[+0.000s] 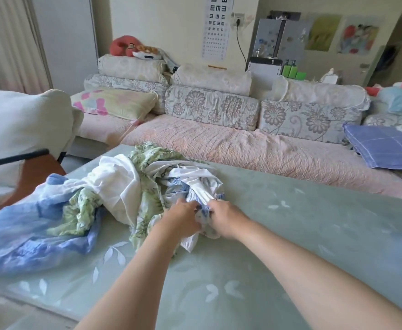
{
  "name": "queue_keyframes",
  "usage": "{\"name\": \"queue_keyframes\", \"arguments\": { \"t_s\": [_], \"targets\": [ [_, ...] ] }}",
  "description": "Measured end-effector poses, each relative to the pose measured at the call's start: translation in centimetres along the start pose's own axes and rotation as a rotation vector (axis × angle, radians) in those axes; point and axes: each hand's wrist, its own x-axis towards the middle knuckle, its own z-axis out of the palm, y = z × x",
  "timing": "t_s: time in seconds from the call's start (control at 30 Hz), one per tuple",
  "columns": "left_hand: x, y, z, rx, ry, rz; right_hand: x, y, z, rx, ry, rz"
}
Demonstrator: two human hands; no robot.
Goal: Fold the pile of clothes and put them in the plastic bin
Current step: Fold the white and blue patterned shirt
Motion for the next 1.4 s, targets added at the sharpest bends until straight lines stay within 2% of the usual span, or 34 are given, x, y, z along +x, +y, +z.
{"name": "queue_keyframes", "arguments": {
  "t_s": [0.13,0.33,0.43,0.53,0.6,0.63,0.7,0.77,0.83,0.9,1.0,1.13,1.2,1.27,1.4],
  "targets": [
    [-0.7,3.1,0.0,0.027,0.123,0.118,-3.5,2.8,-3.4,0.071,0.094,0.037],
    [-2.5,7.5,1.0,-0.025,0.048,0.204,-9.6,6.6,-7.7,0.129,0.207,0.168],
    [-3.5,9.8,1.3,-0.053,-0.116,0.291,-12.1,8.7,-9.0,0.027,0.141,0.224],
    [-4.2,12.4,2.4,-0.122,-0.291,0.348,-13.5,10.8,-9.5,-0.190,-0.087,0.337],
    [-4.3,13.9,3.0,-0.058,-0.395,0.369,-13.9,11.4,-9.1,-0.315,-0.224,0.374],
    [-4.3,14.3,3.1,-0.038,-0.462,0.361,-14.0,11.5,-8.7,-0.324,-0.236,0.375],
    [-3.6,14.7,3.1,-0.077,-0.578,0.314,-13.6,11.1,-8.0,-0.204,-0.151,0.353],
    [-2.3,14.1,2.8,-0.069,-0.517,0.235,-12.3,10.4,-7.3,-0.080,-0.044,0.306],
    [-0.7,12.9,2.7,0.088,-0.275,0.172,-10.4,9.7,-6.4,-0.056,-0.011,0.253],
    [0.7,11.6,3.0,0.163,-0.126,0.177,-8.6,9.1,-5.1,-0.032,-0.044,0.230],
    [2.0,9.9,3.5,0.059,-0.060,0.184,-6.4,8.8,-3.2,-0.013,-0.128,0.223],
    [2.7,9.0,4.1,0.114,0.074,0.198,-5.2,9.6,-1.4,-0.068,-0.163,0.149],
    [2.7,9.0,4.1,0.182,0.099,0.213,-5.6,10.1,-1.7,-0.106,-0.165,0.125],
    [2.7,9.0,4.2,0.241,0.034,0.196,-6.7,10.4,-2.4,-0.059,-0.189,0.121],
    [2.5,9.6,4.9,0.257,-0.098,0.184,-10.2,10.3,-4.5,-0.009,-0.465,0.161]
  ]
}}
